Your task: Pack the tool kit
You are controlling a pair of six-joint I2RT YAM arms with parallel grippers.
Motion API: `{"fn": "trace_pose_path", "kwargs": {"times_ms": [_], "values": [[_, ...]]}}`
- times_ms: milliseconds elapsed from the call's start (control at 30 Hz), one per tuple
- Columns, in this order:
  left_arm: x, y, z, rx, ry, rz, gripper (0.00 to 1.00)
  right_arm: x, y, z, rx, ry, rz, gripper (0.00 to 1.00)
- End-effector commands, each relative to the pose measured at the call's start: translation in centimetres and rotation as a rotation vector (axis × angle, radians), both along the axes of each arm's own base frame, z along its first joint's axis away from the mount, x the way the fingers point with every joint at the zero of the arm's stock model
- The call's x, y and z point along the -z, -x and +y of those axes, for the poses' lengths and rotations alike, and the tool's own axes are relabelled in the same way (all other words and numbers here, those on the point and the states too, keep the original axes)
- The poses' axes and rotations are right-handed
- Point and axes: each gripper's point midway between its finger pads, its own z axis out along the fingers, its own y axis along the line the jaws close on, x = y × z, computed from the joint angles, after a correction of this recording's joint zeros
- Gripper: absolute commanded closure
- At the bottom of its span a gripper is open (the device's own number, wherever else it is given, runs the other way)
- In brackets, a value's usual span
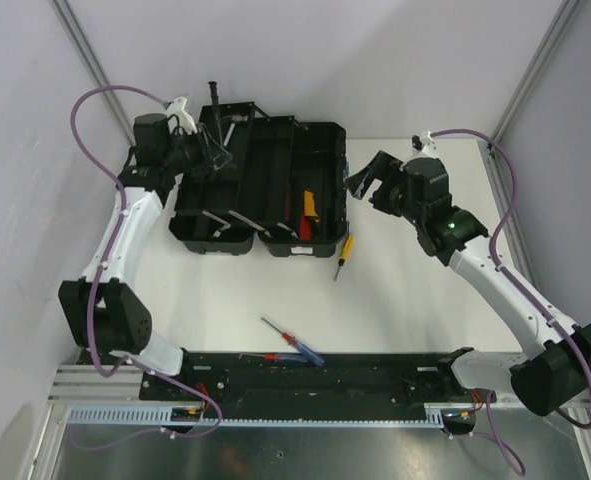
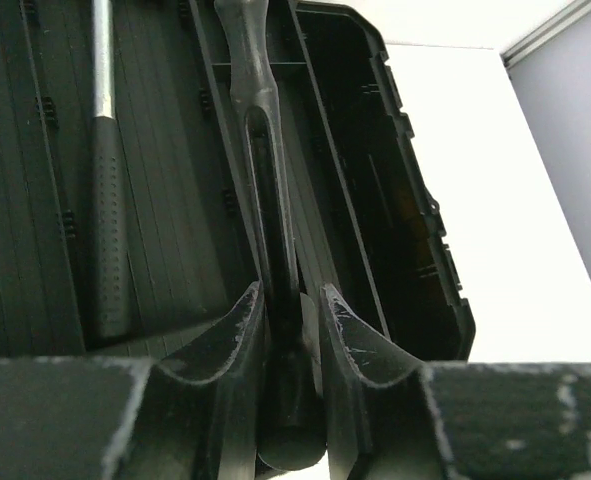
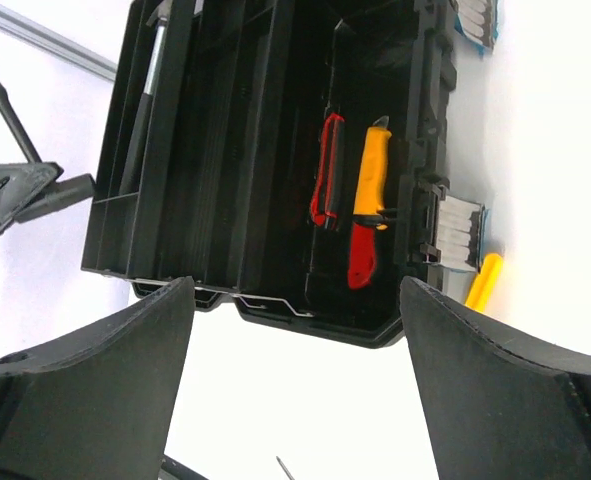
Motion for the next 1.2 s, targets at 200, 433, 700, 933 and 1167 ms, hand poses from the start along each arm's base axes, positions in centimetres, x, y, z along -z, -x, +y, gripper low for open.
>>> {"fn": "trace_pose_path", "kwargs": {"times_ms": [200, 433, 700, 933, 1167], "values": [[1.5, -4.3, 0.6, 0.045, -0.033, 0.010, 1.00, 0.0, -0.6, -1.0, 0.034, 0.003, 0.016, 0.14], [3.0, -5.9, 0.7, 0.105, -0.024, 0.026, 1.00, 0.5, -1.0, -1.2, 0.042, 0.004, 0.030, 0.14], [5.9, -6.9, 2.4, 0.136, 0.076, 0.114, 0.89, 1.2, -1.6, -0.8, 0.034, -0.006, 0.050, 0.15], [6.5, -7.0, 1.9, 0.165, 0.111, 0.139, 0.91, 1.9, -2.1, -0.2, 0.015, -0.028, 0.069, 0.16], [6.1, -7.1, 0.7, 0.243, 0.181, 0.153, 1.00, 2.3, -2.3, 0.0, 0.015, -0.031, 0.079, 0.17]]}}
